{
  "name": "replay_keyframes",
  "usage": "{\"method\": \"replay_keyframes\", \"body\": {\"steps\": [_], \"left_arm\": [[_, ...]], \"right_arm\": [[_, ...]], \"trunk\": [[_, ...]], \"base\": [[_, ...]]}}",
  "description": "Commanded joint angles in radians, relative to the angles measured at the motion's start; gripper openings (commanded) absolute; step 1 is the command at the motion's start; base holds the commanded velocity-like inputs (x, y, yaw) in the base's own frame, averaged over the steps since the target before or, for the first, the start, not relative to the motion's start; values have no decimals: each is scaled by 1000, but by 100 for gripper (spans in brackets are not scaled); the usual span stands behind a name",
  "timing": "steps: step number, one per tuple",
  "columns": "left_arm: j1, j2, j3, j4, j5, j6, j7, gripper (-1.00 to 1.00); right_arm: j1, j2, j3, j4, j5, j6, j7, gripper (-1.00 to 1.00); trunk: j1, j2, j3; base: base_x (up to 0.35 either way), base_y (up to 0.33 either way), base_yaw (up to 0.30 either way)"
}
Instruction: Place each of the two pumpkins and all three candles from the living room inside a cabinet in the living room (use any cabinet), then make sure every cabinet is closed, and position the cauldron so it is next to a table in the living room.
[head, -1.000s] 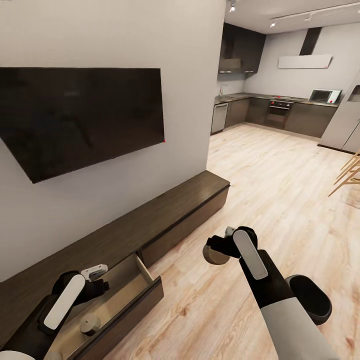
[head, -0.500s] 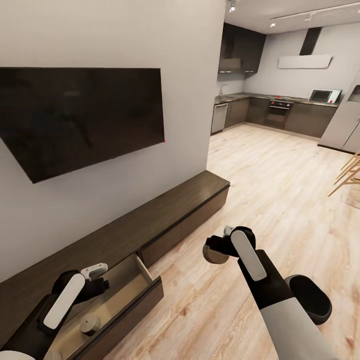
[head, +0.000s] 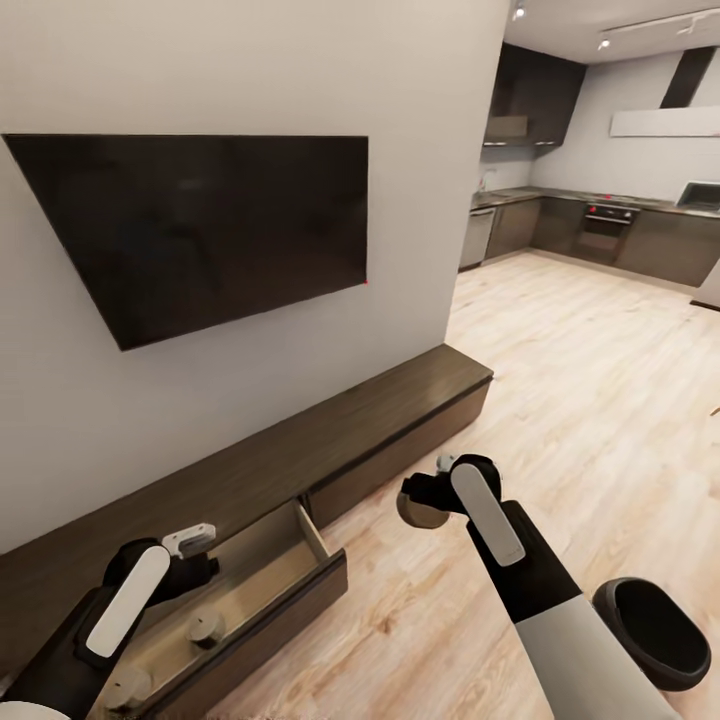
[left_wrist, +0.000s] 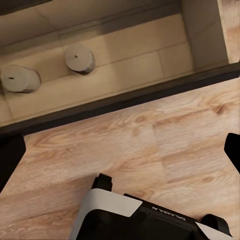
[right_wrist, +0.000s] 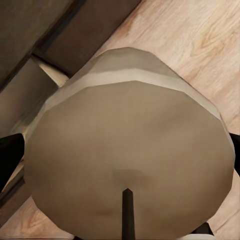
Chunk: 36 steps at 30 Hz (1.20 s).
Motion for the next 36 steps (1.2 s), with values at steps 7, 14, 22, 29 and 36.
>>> {"method": "replay_keyframes", "body": {"steps": [7,14,22,29,36], "left_arm": [[-1,1,-4,-3,10,1,10,100],[-1,1,-4,-2,18,1,10,100],[0,3,-1,-20,21,1,9,100],[0,1,-1,-24,21,1,6,100],[0,1,-3,-24,23,1,4,100]], "right_arm": [[-1,0,5,-1,-17,3,-9,-100],[-8,2,4,3,-18,61,-9,-100],[-13,0,3,2,-8,83,-14,-100],[-13,0,5,6,-7,86,-16,-100],[-13,0,6,11,-9,86,-17,-100]], "trunk": [[0,-2,-6],[0,-2,-11],[0,-2,-18],[0,-2,-25],[0,-2,-32]], "base": [[0,0,281],[0,0,273],[0,0,254],[0,0,246],[0,0,243]]}}
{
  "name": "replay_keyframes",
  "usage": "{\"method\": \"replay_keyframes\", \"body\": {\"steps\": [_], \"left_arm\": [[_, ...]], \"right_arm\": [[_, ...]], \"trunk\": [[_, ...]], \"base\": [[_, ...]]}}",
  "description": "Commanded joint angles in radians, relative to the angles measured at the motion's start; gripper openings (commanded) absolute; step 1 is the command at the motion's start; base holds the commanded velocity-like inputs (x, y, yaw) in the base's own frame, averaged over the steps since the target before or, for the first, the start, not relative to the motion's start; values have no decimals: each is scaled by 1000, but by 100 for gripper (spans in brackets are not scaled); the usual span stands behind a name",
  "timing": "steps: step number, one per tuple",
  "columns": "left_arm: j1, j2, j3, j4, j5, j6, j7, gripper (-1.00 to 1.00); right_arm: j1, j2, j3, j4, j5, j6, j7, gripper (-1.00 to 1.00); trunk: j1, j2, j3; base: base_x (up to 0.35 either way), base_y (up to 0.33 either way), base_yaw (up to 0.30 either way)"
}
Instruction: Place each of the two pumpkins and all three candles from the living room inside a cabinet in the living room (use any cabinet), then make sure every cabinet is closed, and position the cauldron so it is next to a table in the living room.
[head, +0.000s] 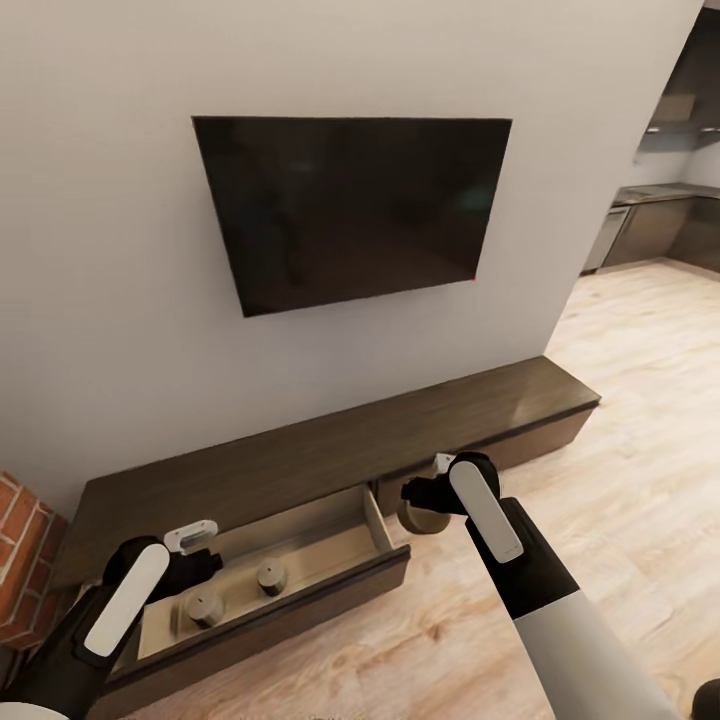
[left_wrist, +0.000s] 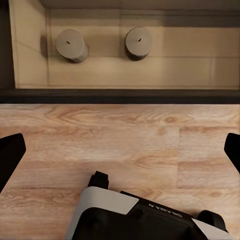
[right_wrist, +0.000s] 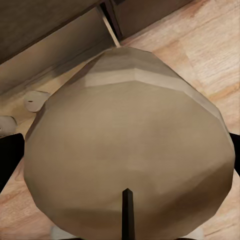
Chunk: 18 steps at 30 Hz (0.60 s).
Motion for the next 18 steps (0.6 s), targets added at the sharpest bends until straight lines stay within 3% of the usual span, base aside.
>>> {"method": "replay_keyframes", "body": {"steps": [1,10,14,18], "left_arm": [[-1,1,-3,-1,10,1,10,100],[-1,1,-3,-1,8,1,10,100],[-1,1,-3,-1,10,1,10,100],[-1,1,-4,-1,11,1,9,100]], "right_arm": [[-1,0,1,-1,-9,3,-10,-100],[-1,1,4,-2,-7,4,-10,-100],[-2,2,41,-3,-9,3,-10,-100],[-1,2,55,-4,-9,3,-10,-100]], "trunk": [[0,-2,-3],[0,-2,-12],[0,-2,-16],[0,-2,-21]], "base": [[0,0,241],[0,-2,240],[32,-52,237],[18,-15,230]]}}
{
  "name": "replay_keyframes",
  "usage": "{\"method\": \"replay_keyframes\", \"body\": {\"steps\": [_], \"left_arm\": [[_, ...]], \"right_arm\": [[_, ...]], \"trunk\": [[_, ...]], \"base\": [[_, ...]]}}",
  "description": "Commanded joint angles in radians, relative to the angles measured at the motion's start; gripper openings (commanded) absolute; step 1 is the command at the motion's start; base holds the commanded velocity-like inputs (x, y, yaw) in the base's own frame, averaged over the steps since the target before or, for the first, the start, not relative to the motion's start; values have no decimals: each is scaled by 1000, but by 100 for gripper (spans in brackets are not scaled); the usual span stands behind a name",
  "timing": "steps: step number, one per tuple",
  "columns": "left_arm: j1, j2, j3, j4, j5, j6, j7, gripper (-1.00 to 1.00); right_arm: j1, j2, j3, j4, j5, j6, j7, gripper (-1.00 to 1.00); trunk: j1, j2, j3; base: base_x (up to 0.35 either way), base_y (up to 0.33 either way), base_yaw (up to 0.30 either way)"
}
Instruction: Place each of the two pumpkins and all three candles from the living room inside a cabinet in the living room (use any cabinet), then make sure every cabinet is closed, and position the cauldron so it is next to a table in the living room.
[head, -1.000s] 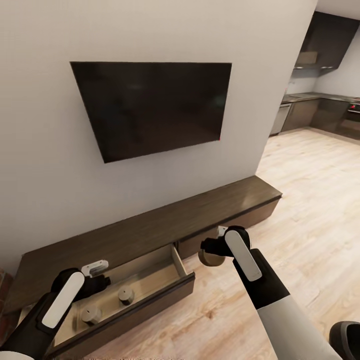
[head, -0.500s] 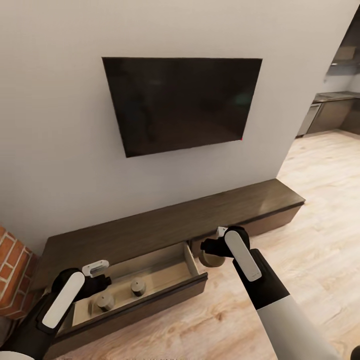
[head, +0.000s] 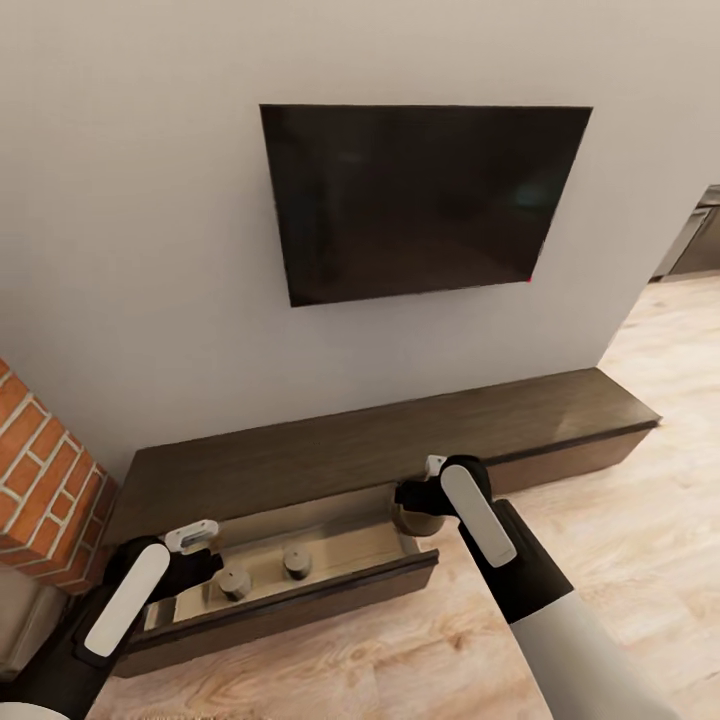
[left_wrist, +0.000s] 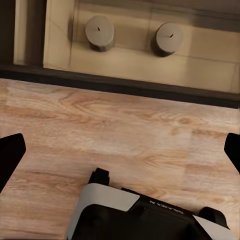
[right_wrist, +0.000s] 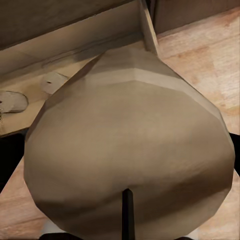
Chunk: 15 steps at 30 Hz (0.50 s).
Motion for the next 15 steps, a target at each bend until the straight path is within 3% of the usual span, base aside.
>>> {"method": "replay_keyframes", "body": {"steps": [1,6,15], "left_arm": [[-1,1,-3,-3,10,1,10,100],[-1,1,-4,-14,10,2,10,100],[-1,1,-3,-16,10,2,9,100]], "right_arm": [[-1,0,1,-1,-8,3,-10,-100],[-1,-2,2,-5,-11,3,-10,-100],[-1,-1,4,-15,-11,0,-9,-100]], "trunk": [[1,-2,-3],[1,-2,-8],[1,-2,-9]], "base": [[96,-53,225],[201,-142,192],[193,-59,20]]}}
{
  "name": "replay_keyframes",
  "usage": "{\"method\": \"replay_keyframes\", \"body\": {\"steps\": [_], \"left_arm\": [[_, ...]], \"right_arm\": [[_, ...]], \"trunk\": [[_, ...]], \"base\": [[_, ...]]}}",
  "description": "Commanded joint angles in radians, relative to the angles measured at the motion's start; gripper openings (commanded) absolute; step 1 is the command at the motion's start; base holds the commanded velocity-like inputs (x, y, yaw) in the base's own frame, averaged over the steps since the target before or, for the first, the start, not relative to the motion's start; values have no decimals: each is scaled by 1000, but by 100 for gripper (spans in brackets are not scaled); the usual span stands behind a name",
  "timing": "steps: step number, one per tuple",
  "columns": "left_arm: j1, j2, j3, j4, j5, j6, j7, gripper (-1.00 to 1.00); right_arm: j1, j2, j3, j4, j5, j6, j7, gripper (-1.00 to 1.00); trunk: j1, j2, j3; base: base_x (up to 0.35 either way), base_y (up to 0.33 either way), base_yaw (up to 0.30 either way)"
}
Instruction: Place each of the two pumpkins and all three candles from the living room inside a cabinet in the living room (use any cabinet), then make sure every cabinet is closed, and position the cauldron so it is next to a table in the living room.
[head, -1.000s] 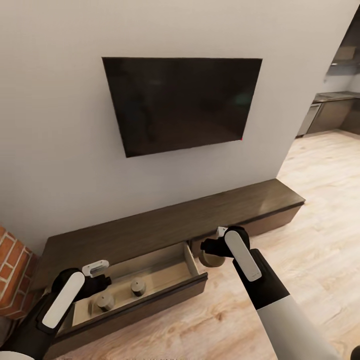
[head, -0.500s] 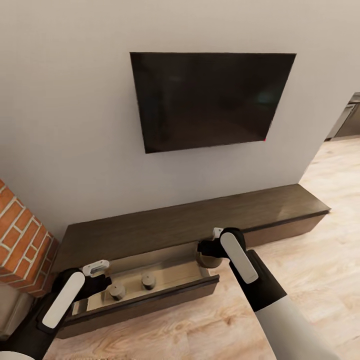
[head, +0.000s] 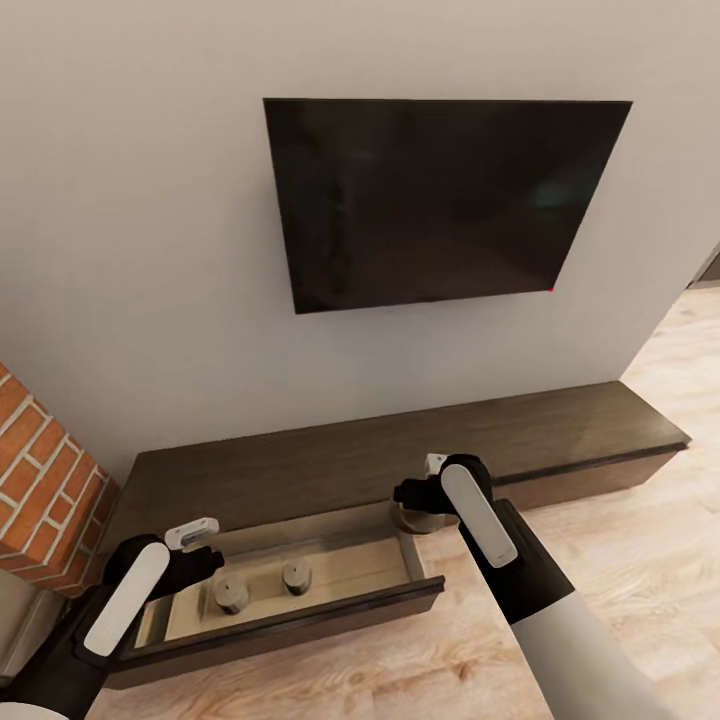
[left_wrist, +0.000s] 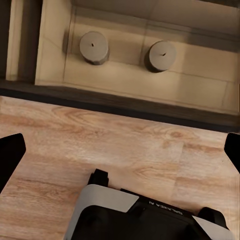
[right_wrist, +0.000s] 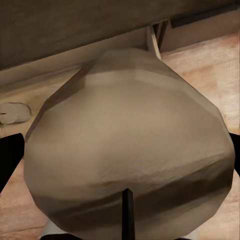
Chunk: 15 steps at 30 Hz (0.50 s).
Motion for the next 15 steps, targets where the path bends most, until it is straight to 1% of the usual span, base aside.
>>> {"method": "replay_keyframes", "body": {"steps": [1,3,8,13,15], "left_arm": [[-1,1,-2,-1,10,1,10,100],[-1,1,-2,-1,10,1,10,100],[-1,1,-2,-1,10,1,10,100],[0,1,-2,-1,10,0,10,100],[0,1,-3,-1,10,0,10,100]], "right_arm": [[-1,0,1,0,-8,2,-10,-100],[-2,1,9,0,-5,2,-11,-100],[-1,2,42,-1,-3,1,-13,-100],[-2,1,49,0,-3,1,-12,-100],[-2,1,50,1,-3,0,-12,-100]], "trunk": [[1,-2,-2],[1,-2,-2],[1,-2,-2],[1,-2,-2],[1,-2,-2]], "base": [[108,-3,26],[52,-1,146],[13,0,248],[4,0,278],[108,0,276]]}}
